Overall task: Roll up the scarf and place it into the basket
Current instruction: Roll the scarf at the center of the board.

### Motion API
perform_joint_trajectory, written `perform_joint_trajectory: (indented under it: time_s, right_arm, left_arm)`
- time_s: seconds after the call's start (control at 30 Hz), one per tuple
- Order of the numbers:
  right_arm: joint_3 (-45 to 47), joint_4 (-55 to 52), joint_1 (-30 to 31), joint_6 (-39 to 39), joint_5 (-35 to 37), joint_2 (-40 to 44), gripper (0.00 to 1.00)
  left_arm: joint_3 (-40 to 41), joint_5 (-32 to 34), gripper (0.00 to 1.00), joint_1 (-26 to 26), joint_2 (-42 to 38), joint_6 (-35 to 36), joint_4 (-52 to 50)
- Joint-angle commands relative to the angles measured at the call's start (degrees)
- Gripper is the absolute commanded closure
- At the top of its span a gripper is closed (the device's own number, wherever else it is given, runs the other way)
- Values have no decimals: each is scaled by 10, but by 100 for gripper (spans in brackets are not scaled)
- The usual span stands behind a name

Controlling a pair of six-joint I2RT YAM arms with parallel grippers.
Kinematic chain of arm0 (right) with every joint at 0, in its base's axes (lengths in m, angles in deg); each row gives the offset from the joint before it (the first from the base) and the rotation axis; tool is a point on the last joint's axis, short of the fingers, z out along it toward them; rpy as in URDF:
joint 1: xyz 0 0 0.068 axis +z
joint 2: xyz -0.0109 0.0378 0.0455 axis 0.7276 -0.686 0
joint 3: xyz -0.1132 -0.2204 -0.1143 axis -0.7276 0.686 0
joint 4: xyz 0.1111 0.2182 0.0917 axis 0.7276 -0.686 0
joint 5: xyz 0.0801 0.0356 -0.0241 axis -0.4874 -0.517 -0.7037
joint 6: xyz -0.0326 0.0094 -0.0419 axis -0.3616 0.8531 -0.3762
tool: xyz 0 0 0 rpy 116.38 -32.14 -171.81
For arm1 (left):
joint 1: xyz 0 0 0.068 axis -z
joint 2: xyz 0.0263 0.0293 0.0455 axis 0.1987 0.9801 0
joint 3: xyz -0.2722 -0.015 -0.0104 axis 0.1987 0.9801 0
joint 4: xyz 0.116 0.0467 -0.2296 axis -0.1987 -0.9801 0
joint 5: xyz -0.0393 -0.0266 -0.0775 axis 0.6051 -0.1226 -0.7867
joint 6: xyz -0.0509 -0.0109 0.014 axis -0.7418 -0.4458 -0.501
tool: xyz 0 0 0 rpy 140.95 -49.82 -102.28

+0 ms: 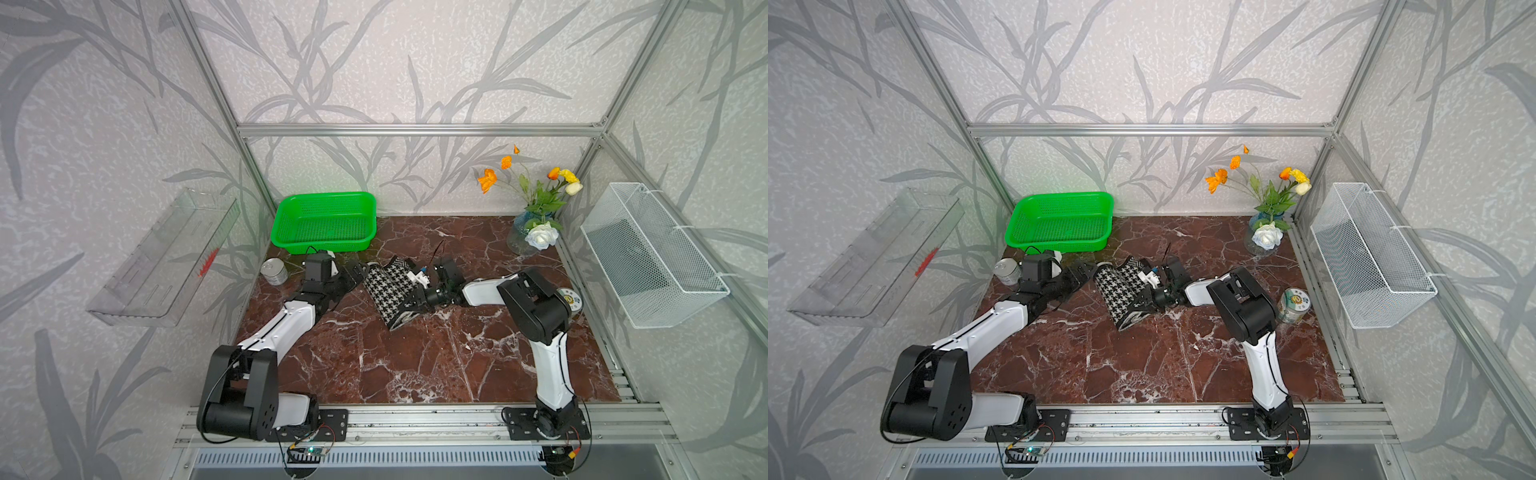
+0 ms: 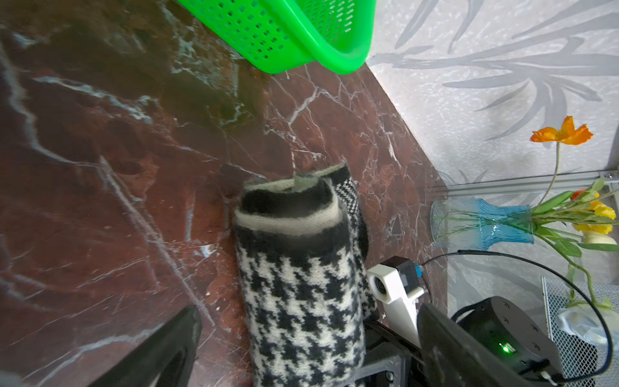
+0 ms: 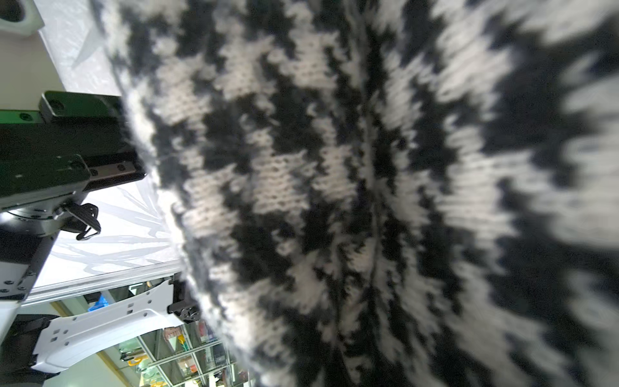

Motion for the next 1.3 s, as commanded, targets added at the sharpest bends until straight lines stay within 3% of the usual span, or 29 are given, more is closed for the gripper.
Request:
perform_joint_trajectory:
  time_s: [0.0, 0.27, 0.4, 0.7, 0.83, 1.03, 1.17, 1.27]
  right_arm:
    - [22, 96, -8, 71, 9, -33, 90]
    - [34, 80, -13, 58, 29, -31, 89]
    - [28, 42, -13, 35, 40, -24, 89]
    - [7, -197, -12, -128, 161, 65, 76]
    - [-4, -286, 5, -179, 265, 129, 60]
    - [-59, -418, 103, -269, 531, 221, 37]
    - [-132, -474, 198, -327, 700, 219, 29]
    - [-179, -490, 248, -355, 779, 191, 24]
  left_arm:
    - [-37, -23, 1, 22, 28, 14, 40]
    - [-94, -60, 0, 70, 123, -21, 140]
    - [-130, -53, 0, 85, 164, -17, 129]
    - [-156, -15, 1, 84, 271, -48, 152]
    - [-158, 10, 1, 85, 300, -58, 129]
    - [-145, 19, 0, 88, 311, -63, 125]
    - [-150, 14, 1, 91, 318, -62, 115]
    - [-153, 10, 1, 94, 321, -62, 114]
